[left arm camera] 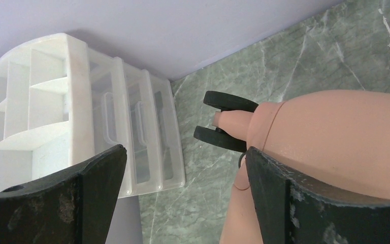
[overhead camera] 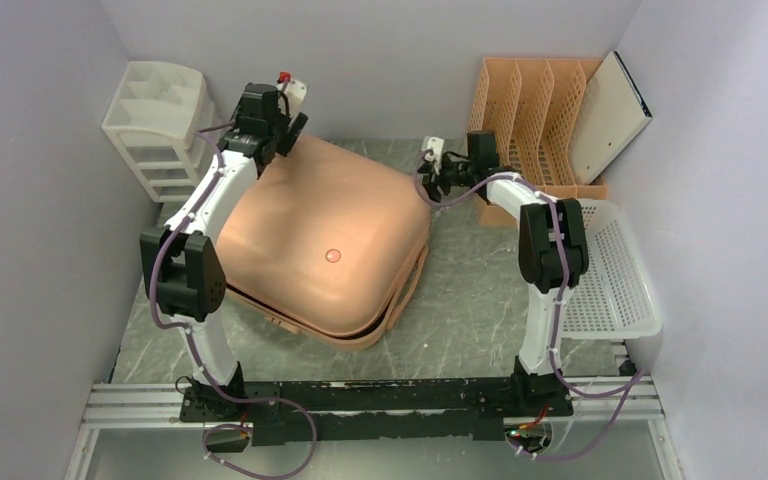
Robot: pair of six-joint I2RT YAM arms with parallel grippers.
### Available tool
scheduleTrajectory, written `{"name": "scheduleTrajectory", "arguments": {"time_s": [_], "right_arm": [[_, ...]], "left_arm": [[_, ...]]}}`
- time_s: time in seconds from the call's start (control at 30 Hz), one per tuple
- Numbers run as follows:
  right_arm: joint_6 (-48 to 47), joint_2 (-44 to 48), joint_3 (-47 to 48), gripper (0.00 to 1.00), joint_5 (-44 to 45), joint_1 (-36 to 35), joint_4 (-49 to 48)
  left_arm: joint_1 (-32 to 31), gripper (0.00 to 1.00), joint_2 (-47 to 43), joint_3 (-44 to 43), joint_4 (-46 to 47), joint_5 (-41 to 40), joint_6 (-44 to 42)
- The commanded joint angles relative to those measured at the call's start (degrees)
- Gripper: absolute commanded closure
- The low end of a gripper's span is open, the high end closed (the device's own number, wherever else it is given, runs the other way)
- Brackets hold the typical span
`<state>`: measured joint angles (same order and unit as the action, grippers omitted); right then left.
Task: Open, take out, and arrange the luggage
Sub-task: Unzip the luggage at the center of the board.
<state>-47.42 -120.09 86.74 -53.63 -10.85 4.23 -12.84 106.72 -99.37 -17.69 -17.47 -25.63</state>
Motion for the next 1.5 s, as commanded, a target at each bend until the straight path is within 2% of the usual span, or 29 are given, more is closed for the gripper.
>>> {"name": "scheduleTrajectory", "arguments": {"time_s": [0.0, 0.13, 0.27, 0.37, 0.43, 0.53, 0.57, 0.63, 0.73, 0.83, 0.9, 1.07, 1.2, 1.47], "right_arm": [[1.4, 10.1, 1.0, 0.31, 5.8, 2.5, 0.7], [-4.5, 21.5, -5.0, 0.01, 8.8, 4.4, 8.2], [-12.6, 37.0, -15.2, 0.0, 10.1, 4.2, 15.4], [-17.1, 47.8, -20.4, 0.0, 7.0, 3.5, 23.9], [-26.8, 54.1, -22.4, 0.01, 3.6, 2.0, 35.2], [-48.9, 62.6, -27.2, 0.02, 0.9, -1.3, 52.7], [-53.1, 63.6, -28.0, 0.02, 0.0, -2.1, 57.3], [-55.9, 65.4, -29.9, 0.05, -2.0, -3.2, 61.5], [-57.8, 67.6, -32.2, 0.09, -3.9, -6.9, 63.0], [-52.8, 66.6, -32.8, 0.12, -2.7, -12.4, 58.9], [-47.9, 65.3, -34.4, 0.15, 1.8, -17.4, 53.4], [-41.1, 60.2, -38.6, 0.17, 18.2, -28.9, 41.1], [-40.4, 54.3, -37.4, 0.18, 23.4, -31.3, 38.0], [-43.0, 49.4, -39.3, 0.18, 27.1, -31.5, 32.2]], "left_arm": [[-1.8, 0.06, -0.4, 0.7, -15.0, 7.5, 1.7], [-1.8, 0.04, -5.7, 0.1, -16.1, 9.8, 0.6], [-1.8, 0.04, -13.2, 3.1, -17.1, 10.2, -2.2], [-1.8, 0.04, -20.3, 8.1, -18.5, 9.5, -4.5], [-1.8, 0.04, -27.3, 12.1, -19.7, 10.2, -6.3], [-1.8, 0.04, -36.8, 17.9, -22.9, 13.0, -9.1], [-1.8, 0.04, -40.0, 19.8, -24.1, 13.8, -9.8], [-1.8, 0.04, -46.6, 23.9, -26.1, 16.0, -11.1], [-1.8, 0.04, -57.1, 31.0, -28.3, 21.3, -13.0], [-1.8, 0.04, -67.0, 37.5, -29.2, 27.4, -13.8], [-1.7, 0.04, -72.1, 40.3, -29.8, 31.3, -13.2], [1.6, 0.06, -76.5, 42.3, -31.9, 39.7, -12.6], [4.5, 0.08, -78.4, 43.7, -29.1, 41.4, -9.3], [12.3, 0.09, -83.0, 48.3, -23.8, 47.4, -5.8]]}}
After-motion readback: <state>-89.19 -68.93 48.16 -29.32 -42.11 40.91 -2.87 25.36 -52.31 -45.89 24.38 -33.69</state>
